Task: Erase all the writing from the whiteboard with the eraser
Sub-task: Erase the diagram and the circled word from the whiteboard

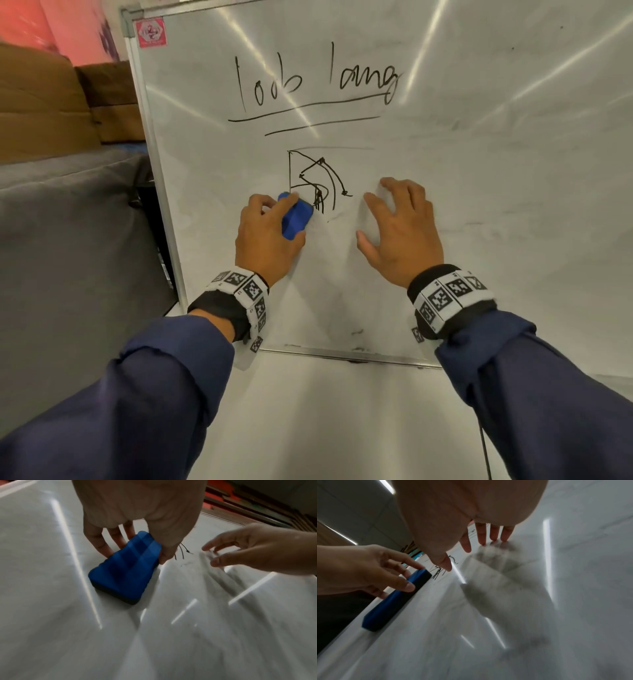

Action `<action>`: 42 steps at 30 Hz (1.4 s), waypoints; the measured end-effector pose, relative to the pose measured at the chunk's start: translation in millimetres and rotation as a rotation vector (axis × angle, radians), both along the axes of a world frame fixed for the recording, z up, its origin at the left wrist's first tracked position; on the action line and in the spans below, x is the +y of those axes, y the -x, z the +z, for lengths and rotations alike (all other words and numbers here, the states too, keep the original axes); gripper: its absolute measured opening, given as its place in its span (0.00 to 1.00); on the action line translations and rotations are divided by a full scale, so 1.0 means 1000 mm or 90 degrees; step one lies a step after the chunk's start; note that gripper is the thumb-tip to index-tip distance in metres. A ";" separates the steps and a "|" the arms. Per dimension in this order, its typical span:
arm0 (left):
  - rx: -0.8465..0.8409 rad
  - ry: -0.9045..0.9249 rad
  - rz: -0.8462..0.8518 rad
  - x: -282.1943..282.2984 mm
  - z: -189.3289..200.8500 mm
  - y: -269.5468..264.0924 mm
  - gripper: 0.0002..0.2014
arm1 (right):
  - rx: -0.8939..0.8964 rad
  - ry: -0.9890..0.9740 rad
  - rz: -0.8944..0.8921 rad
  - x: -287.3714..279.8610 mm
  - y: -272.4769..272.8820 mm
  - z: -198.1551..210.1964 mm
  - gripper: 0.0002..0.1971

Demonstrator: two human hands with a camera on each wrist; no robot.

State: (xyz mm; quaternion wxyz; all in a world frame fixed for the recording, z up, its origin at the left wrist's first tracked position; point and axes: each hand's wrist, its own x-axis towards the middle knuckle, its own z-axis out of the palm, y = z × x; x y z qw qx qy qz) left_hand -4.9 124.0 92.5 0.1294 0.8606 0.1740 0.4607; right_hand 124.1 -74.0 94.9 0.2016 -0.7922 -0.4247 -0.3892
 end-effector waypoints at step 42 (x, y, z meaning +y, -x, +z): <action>0.085 -0.191 -0.039 -0.040 0.009 -0.014 0.23 | -0.025 -0.066 -0.023 -0.014 -0.029 0.065 0.24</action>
